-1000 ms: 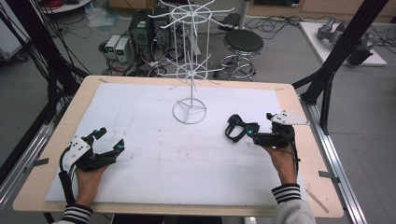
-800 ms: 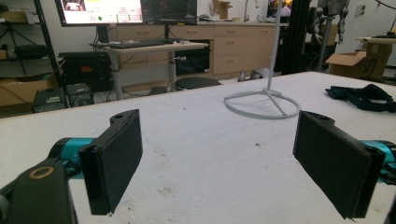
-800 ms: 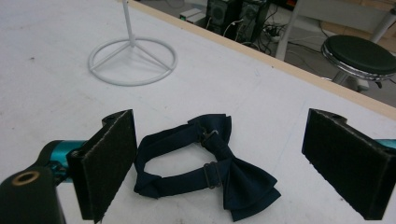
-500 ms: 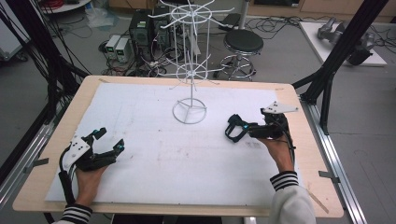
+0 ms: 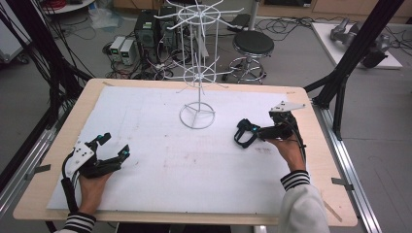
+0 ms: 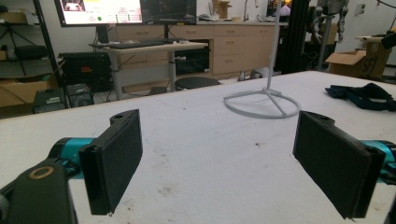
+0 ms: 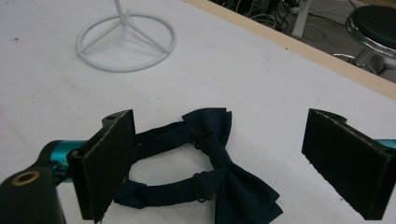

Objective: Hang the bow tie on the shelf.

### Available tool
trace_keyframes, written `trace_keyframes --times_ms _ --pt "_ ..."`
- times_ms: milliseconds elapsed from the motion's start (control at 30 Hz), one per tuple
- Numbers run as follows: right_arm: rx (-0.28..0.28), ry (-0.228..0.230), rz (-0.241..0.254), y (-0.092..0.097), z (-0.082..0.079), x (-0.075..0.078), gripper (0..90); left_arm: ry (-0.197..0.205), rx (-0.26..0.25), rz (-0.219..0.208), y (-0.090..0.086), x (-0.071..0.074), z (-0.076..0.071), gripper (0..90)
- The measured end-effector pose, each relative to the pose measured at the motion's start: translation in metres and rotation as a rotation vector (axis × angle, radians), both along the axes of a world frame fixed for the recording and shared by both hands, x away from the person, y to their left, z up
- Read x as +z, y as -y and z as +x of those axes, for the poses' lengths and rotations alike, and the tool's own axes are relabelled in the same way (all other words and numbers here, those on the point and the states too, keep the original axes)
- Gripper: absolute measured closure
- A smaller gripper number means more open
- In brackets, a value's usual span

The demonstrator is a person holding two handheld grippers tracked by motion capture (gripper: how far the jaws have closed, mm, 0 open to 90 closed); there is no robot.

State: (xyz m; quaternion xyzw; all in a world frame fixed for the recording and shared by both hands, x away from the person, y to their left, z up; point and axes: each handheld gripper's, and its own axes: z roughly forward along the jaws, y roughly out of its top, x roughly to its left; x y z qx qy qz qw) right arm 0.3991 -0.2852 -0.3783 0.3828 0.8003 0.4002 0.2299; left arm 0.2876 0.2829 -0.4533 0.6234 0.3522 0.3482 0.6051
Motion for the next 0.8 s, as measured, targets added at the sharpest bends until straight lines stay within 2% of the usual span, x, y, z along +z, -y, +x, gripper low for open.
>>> trace_keyframes --times_ms 100,167,300,433,800 --pt "0.006 -0.023 -0.012 -0.001 0.004 -0.001 9.4 0.001 -0.001 0.001 0.0 0.0 0.0 16.2" --pt "0.024 -0.051 -0.038 -0.005 0.011 0.002 9.4 0.001 -0.001 0.001 0.0 0.0 0.0 16.2" --pt "0.033 -0.066 -0.058 -0.009 0.017 0.004 9.4 0.001 -0.002 0.001 0.0 0.0 0.0 16.2" --pt "0.045 -0.101 -0.101 -0.014 0.025 0.003 9.4 -0.001 -0.002 0.0 0.0 0.0 0.0 16.2" --pt "0.038 -0.18 -0.123 -0.008 0.034 -0.009 9.9 0.001 -0.002 0.003 0.0 0.0 0.0 16.2"
